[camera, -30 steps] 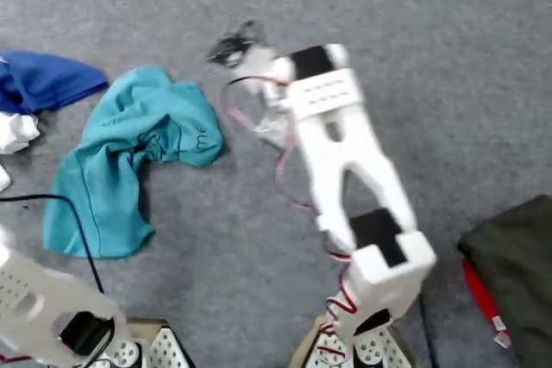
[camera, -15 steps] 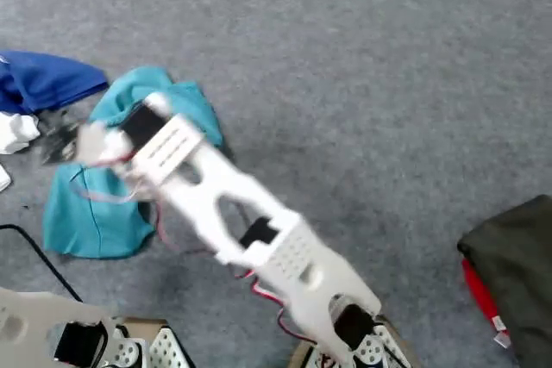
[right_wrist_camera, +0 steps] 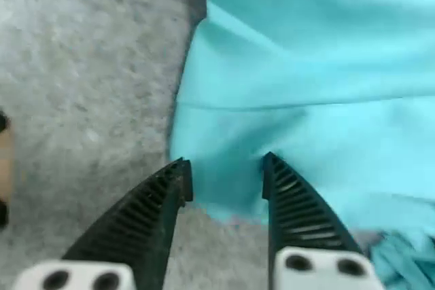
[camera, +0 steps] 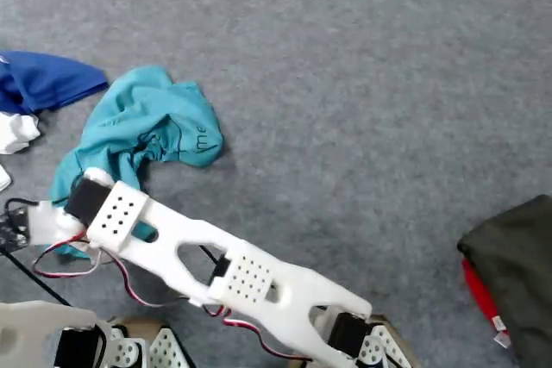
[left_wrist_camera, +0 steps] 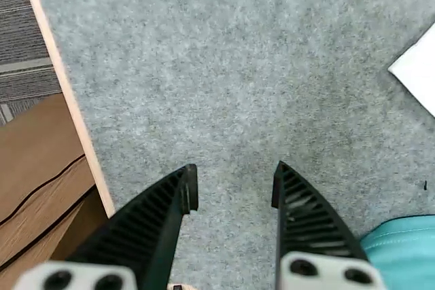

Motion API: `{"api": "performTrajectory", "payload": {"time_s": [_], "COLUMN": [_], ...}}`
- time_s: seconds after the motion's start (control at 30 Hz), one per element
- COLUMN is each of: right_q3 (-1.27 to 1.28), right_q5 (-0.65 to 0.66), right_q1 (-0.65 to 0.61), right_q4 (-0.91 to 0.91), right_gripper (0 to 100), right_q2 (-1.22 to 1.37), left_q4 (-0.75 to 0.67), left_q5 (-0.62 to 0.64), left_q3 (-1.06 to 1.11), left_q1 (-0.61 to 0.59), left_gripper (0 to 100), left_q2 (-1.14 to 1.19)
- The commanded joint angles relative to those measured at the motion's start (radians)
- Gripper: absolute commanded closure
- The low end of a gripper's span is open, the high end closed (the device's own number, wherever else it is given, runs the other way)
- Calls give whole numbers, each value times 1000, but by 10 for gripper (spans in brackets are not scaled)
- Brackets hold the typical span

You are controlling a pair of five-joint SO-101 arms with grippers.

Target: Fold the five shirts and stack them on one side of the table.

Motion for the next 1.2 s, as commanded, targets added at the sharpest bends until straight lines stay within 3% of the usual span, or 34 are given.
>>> {"api": "performTrajectory", "payload": {"time_s": [0.0,0.07,0.33,0.57,0.73,0.9,1.03,1.17], "right_q3": [-61,-79,-335,-338,-331,-340,-344,-404], "right_q5": [-17,-71,-149,-166,-167,-167,-169,-267], "right_q1": [35,85,389,673,901,1125,1250,1340], "right_q4": [-20,-18,80,78,75,72,51,3], "right_gripper": [883,998,994,994,994,994,994,994], "right_q2": [65,87,21,-128,-119,-35,42,124], "left_q4": [2,2,6,9,8,-5,-120,-259], "left_q5": [-9,-9,-8,5,75,152,275,344], "left_q3": [-46,-46,-37,-34,31,144,164,172], "left_q1": [-6,-6,40,222,456,787,1030,1244], "left_gripper": [810,810,811,811,811,811,812,811], "left_q2": [-12,-12,-12,-19,-19,-19,-15,-12]}}
